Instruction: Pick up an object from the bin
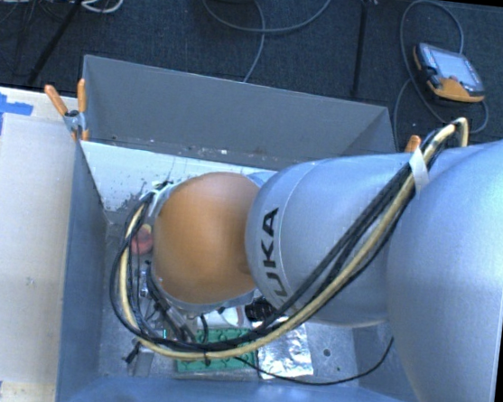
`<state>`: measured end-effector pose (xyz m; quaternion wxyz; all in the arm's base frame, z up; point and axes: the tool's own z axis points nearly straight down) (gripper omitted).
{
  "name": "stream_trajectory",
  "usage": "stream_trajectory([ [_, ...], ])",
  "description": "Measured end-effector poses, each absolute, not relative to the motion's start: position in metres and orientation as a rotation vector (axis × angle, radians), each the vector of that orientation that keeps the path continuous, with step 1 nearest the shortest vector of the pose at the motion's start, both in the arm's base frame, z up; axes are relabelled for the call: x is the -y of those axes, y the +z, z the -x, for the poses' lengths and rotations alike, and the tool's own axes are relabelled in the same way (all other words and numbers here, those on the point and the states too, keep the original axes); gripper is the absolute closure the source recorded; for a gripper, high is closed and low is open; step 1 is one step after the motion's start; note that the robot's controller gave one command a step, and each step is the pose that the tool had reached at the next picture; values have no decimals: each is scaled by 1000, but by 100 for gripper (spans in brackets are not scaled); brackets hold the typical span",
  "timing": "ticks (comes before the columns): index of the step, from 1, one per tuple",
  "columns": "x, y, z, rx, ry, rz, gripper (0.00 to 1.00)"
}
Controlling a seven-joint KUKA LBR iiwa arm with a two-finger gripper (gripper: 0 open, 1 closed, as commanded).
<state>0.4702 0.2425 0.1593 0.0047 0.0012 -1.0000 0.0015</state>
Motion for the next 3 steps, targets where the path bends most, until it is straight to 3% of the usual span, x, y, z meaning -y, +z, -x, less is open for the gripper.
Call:
stream_trajectory([
  [1, -154, 66, -489, 3128, 6, -184, 0],
  [2, -48, 100, -524, 3128, 6, -280, 0],
  [3, -48, 99, -484, 3124, 0, -264, 0],
])
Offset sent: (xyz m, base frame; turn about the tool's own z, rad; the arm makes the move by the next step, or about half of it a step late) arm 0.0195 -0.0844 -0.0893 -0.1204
